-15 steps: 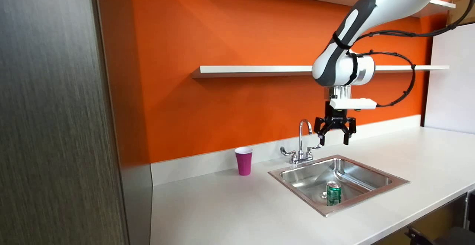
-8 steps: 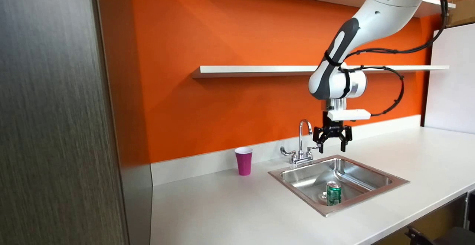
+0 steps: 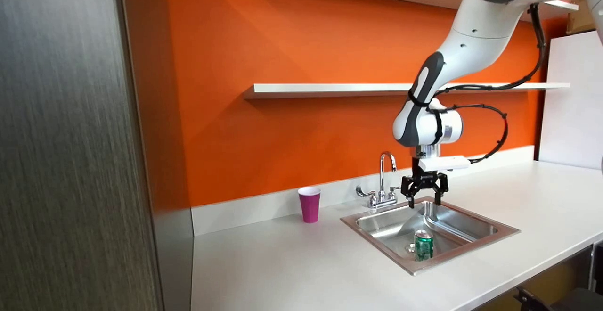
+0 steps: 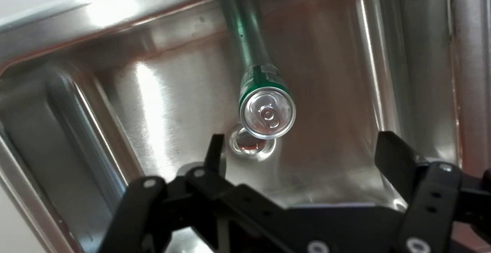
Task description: Take the green can out of the sink.
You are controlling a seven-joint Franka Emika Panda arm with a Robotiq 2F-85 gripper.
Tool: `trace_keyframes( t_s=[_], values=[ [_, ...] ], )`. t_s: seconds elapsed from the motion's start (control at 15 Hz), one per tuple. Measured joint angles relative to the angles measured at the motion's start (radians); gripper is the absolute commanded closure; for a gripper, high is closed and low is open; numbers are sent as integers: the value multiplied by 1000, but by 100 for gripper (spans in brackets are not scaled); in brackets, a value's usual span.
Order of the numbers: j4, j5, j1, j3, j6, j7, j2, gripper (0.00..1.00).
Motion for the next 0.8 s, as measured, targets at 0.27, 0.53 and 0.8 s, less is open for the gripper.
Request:
trace_keyframes(
  t_s=[0.27,0.53,0.8],
  values=[
    [17,0,-6,1,25,-14,60,0],
    [25,-1,-6,5,36,-22,98,0],
    [27,-3,-6,5,49,-28,125,0]
  ],
)
